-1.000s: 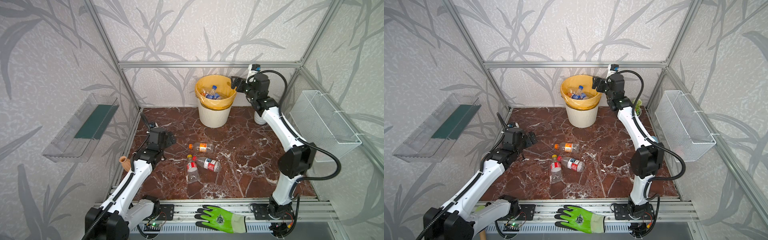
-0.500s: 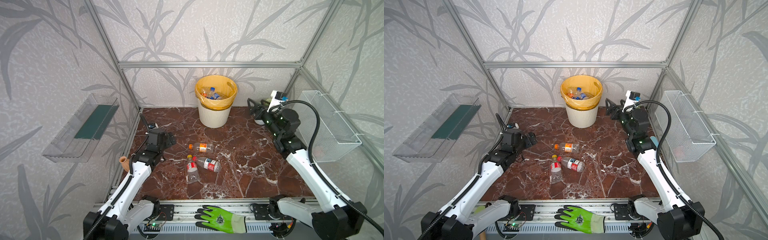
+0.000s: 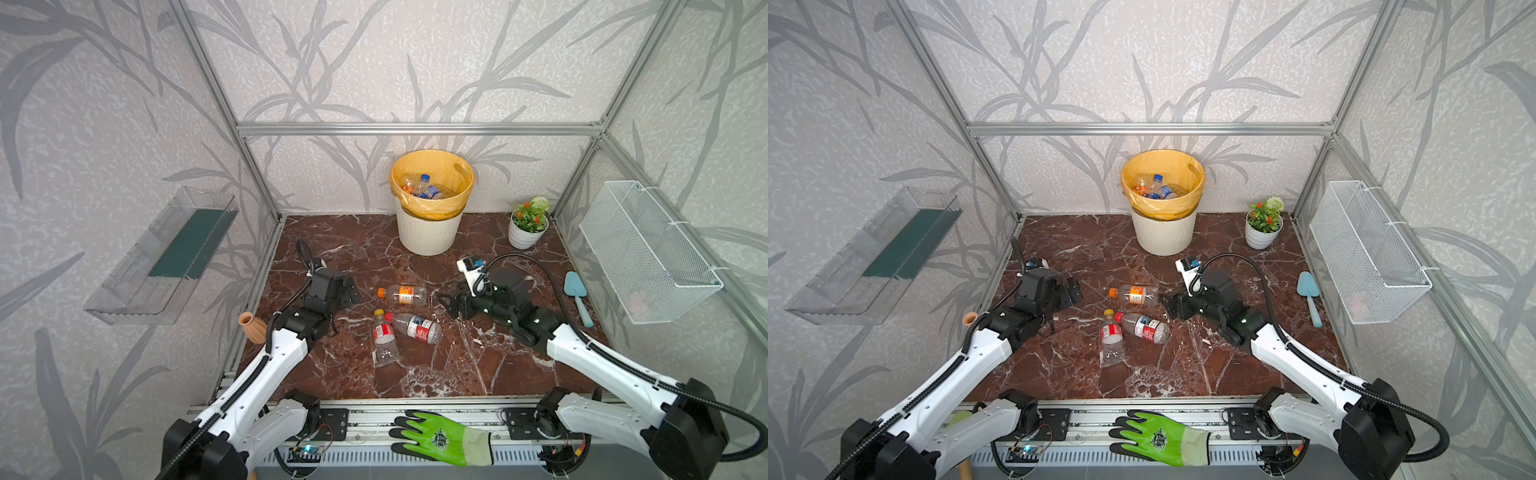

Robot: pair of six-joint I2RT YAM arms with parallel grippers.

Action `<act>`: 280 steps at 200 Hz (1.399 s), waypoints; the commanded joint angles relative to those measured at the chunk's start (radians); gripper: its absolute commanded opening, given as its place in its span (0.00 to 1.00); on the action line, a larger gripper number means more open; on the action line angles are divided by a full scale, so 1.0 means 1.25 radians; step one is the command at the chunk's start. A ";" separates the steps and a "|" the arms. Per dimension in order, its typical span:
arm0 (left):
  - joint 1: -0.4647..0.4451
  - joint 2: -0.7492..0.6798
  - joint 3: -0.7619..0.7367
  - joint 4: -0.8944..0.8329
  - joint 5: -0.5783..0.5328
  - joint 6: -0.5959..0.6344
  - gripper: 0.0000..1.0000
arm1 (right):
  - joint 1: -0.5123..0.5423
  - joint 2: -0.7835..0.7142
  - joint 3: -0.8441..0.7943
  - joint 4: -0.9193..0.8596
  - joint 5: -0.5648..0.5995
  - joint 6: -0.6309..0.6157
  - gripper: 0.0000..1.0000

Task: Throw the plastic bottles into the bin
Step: 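Move the right gripper down to the red-cap landscape-label bottle, then close the right gripper around the red-cap bottle, then lift the red-cap bottle with the right gripper toward the bin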

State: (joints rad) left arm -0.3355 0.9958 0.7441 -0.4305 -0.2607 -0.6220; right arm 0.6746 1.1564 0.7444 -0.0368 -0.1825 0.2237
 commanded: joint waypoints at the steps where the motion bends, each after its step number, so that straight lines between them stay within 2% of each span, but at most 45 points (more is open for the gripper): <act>1: 0.000 -0.016 0.002 -0.016 -0.046 -0.016 0.99 | 0.045 0.080 0.050 -0.105 -0.003 -0.069 0.86; 61: 0.001 -0.029 0.005 -0.053 -0.103 -0.017 0.99 | 0.118 0.260 0.158 -0.200 0.050 -0.150 0.89; 102: 0.001 -0.033 -0.006 -0.041 -0.093 -0.012 0.99 | 0.140 0.345 0.221 -0.237 0.085 -0.196 0.91; 169: 0.003 -0.033 -0.009 -0.043 -0.108 0.002 0.99 | 0.194 0.516 0.355 -0.381 0.136 -0.257 0.87; 194: 0.004 -0.035 -0.011 -0.046 -0.115 0.005 0.99 | 0.206 0.548 0.374 -0.410 0.155 -0.257 0.82; 213: 0.005 -0.036 -0.011 -0.046 -0.116 0.004 0.99 | 0.206 0.549 0.372 -0.413 0.169 -0.248 0.74; 230: 0.005 -0.032 -0.011 -0.043 -0.116 0.007 0.99 | 0.206 0.542 0.367 -0.413 0.187 -0.241 0.66; 280: 0.006 -0.022 -0.013 -0.039 -0.109 0.004 0.99 | 0.206 0.478 0.358 -0.400 0.228 -0.190 0.56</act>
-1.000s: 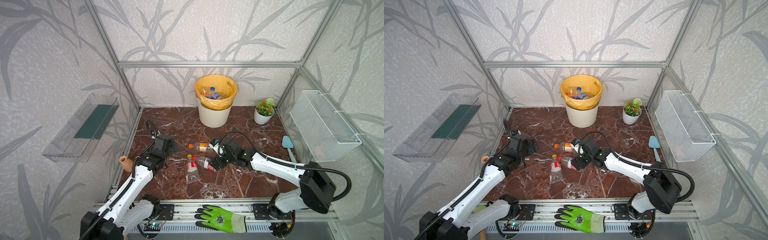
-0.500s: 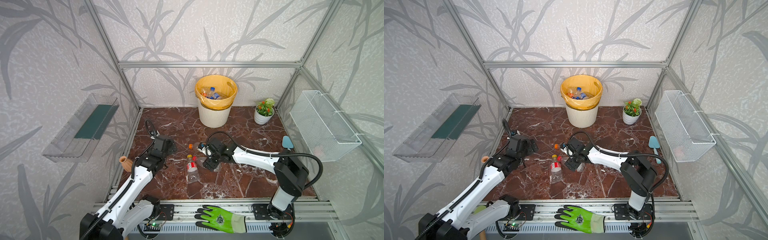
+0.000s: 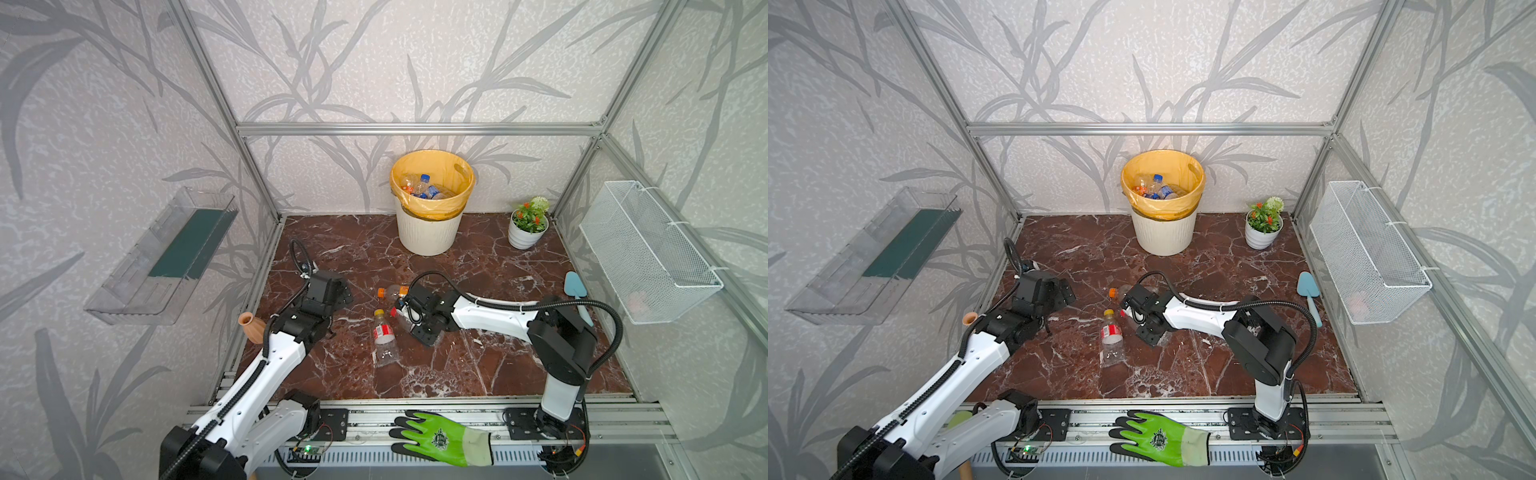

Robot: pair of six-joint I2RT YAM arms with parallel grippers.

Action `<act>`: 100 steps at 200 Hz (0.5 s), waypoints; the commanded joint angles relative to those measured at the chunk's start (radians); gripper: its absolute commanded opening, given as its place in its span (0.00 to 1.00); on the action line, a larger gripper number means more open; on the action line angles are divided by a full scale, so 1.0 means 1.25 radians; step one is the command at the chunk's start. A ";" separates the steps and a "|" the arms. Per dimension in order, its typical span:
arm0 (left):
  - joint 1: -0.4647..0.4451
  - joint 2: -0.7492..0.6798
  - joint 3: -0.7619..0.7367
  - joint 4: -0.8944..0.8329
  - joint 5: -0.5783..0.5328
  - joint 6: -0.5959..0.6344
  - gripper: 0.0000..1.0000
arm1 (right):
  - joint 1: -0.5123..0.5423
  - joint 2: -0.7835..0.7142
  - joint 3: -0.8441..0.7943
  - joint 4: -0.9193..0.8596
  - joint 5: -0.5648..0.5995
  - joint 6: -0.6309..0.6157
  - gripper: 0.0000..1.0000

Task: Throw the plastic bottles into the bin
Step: 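Lift the red-cap bottle with the right gripper toward the bin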

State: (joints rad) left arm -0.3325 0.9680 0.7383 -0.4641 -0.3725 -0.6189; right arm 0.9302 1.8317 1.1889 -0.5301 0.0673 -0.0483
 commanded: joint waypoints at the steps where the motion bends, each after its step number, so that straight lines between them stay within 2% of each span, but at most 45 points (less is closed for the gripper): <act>1: 0.003 0.001 -0.008 -0.012 -0.020 0.002 0.99 | 0.002 -0.065 0.000 -0.004 0.027 0.028 0.56; 31: 0.003 0.000 -0.011 -0.010 -0.024 0.001 0.99 | 0.002 -0.188 -0.067 0.087 0.031 0.030 0.54; 57: 0.005 0.001 -0.015 -0.002 -0.022 -0.001 0.99 | -0.001 -0.329 -0.126 0.183 0.096 0.031 0.54; 80: 0.006 0.010 -0.022 0.011 -0.009 -0.005 0.99 | -0.006 -0.472 -0.206 0.369 0.171 0.002 0.52; 100: 0.007 0.022 -0.021 0.017 -0.001 -0.009 0.99 | -0.041 -0.584 -0.236 0.481 0.178 -0.003 0.50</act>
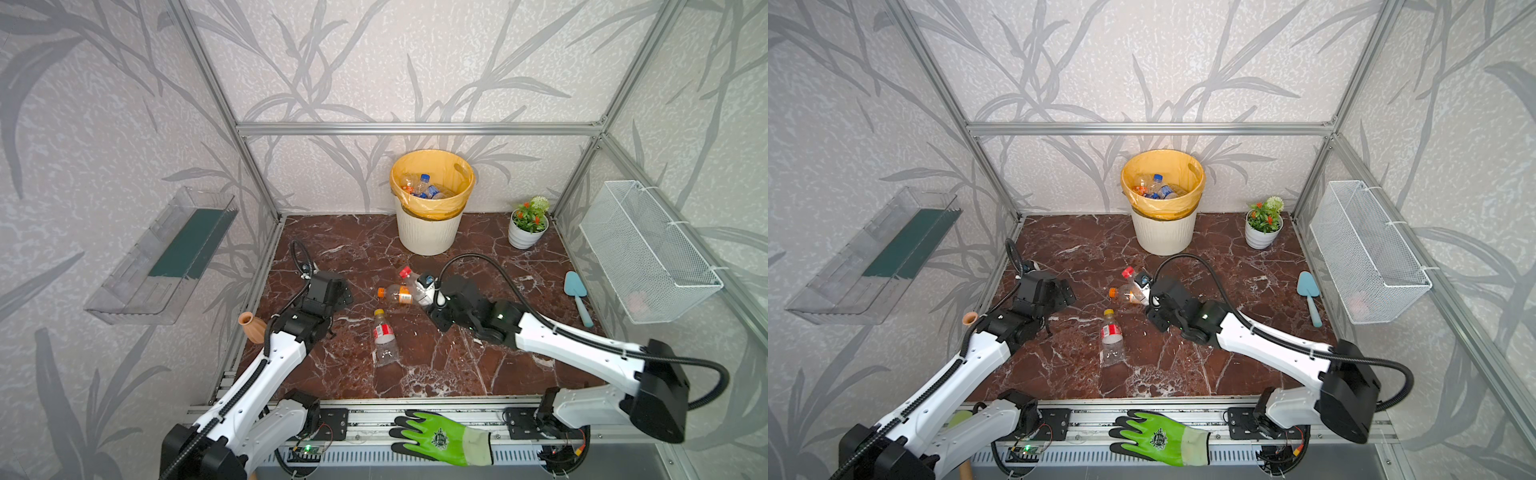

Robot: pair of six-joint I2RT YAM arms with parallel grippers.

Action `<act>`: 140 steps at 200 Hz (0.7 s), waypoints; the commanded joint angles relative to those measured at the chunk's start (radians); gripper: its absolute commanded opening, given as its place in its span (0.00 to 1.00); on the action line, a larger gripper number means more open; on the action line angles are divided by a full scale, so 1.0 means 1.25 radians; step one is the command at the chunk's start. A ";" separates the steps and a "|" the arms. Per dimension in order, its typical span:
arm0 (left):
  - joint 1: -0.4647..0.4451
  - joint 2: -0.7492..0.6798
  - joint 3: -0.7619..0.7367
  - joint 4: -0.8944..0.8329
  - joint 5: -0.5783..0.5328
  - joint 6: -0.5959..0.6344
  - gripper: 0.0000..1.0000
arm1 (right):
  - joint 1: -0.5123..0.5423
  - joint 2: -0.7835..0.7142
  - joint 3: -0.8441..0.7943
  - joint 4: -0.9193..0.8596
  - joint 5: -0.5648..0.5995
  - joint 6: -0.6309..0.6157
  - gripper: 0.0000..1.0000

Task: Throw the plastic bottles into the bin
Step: 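Lift the red-cap bottle with the right gripper toward the bin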

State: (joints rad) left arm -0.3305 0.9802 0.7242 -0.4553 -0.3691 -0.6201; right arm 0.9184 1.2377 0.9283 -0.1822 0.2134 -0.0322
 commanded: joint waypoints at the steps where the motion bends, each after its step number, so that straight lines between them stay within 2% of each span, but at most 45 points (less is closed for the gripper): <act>1: 0.006 0.013 -0.011 0.010 -0.004 -0.008 0.99 | -0.033 -0.112 -0.027 0.206 0.062 -0.017 0.50; 40: 0.007 0.022 -0.010 0.022 0.007 -0.008 0.99 | -0.091 -0.199 0.033 0.340 0.108 -0.098 0.49; 70: 0.007 0.023 -0.009 0.024 0.014 -0.007 0.99 | -0.179 -0.157 0.145 0.381 0.053 -0.115 0.49; 90: 0.007 0.022 -0.009 0.025 0.016 -0.007 0.99 | -0.251 -0.060 0.244 0.363 -0.018 -0.091 0.50; 114: 0.006 0.016 -0.010 0.026 0.022 -0.009 0.99 | -0.344 0.118 0.409 0.304 -0.134 -0.001 0.51; 128: 0.006 0.014 -0.012 0.027 0.022 -0.008 0.99 | -0.387 0.256 0.553 0.204 -0.196 0.047 0.53; 140: 0.007 0.012 -0.010 0.028 0.021 -0.008 0.99 | -0.405 0.384 0.725 0.059 -0.231 0.044 0.58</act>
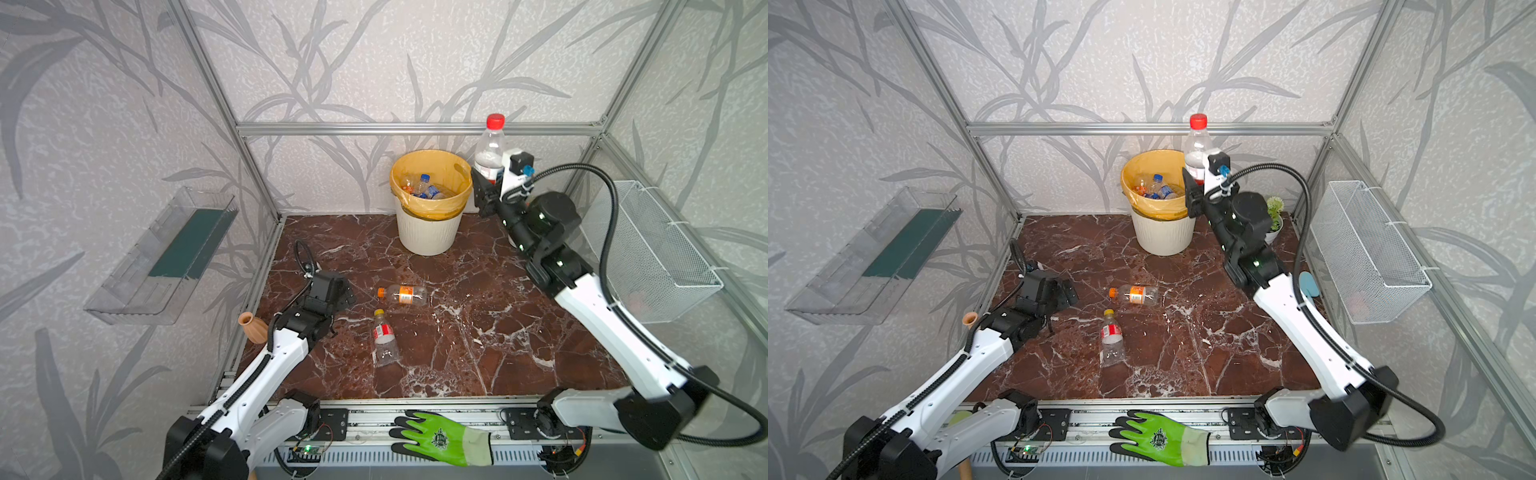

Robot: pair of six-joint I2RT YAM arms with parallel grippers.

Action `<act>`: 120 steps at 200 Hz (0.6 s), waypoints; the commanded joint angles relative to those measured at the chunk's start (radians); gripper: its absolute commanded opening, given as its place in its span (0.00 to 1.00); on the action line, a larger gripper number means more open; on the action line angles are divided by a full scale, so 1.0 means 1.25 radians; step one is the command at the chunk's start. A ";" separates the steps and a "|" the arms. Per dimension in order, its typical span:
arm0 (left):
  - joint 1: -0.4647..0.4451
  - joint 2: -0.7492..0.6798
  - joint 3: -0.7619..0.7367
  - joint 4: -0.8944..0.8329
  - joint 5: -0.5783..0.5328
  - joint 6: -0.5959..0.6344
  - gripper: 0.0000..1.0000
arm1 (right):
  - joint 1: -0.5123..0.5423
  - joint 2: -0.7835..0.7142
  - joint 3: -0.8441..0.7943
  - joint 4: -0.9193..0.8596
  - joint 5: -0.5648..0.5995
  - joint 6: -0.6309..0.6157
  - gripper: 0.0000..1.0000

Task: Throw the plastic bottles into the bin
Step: 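Lift the red-cap bottle with the right gripper toward the bin, then open the right gripper over the bin to drop the bottle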

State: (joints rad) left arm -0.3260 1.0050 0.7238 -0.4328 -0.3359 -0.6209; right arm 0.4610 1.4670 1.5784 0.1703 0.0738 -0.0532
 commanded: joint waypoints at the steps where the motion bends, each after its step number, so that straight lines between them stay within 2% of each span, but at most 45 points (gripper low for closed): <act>1: 0.002 -0.008 -0.009 0.010 -0.006 -0.007 0.99 | -0.040 0.216 0.219 -0.236 -0.118 0.059 0.59; 24: 0.003 -0.010 0.004 -0.005 -0.006 0.003 0.99 | -0.043 0.379 0.500 -0.475 -0.058 0.006 0.79; 35: 0.003 -0.015 0.010 -0.015 -0.014 0.004 0.99 | -0.050 0.394 0.552 -0.510 -0.035 -0.003 0.92; 46: 0.003 -0.026 0.009 -0.022 -0.018 0.001 0.99 | -0.059 0.375 0.557 -0.506 -0.025 -0.007 0.99; 83: -0.003 -0.079 -0.003 -0.031 0.006 -0.011 0.99 | -0.069 0.246 0.444 -0.452 0.023 -0.025 0.99; 120: -0.035 -0.126 -0.007 -0.080 0.005 -0.038 0.99 | -0.071 0.023 0.116 -0.266 0.032 -0.007 0.99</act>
State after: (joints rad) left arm -0.3428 0.8780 0.7238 -0.4629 -0.3199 -0.6296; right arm 0.3782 1.6527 1.9003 -0.3229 0.0864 -0.0715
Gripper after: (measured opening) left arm 0.991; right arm 0.991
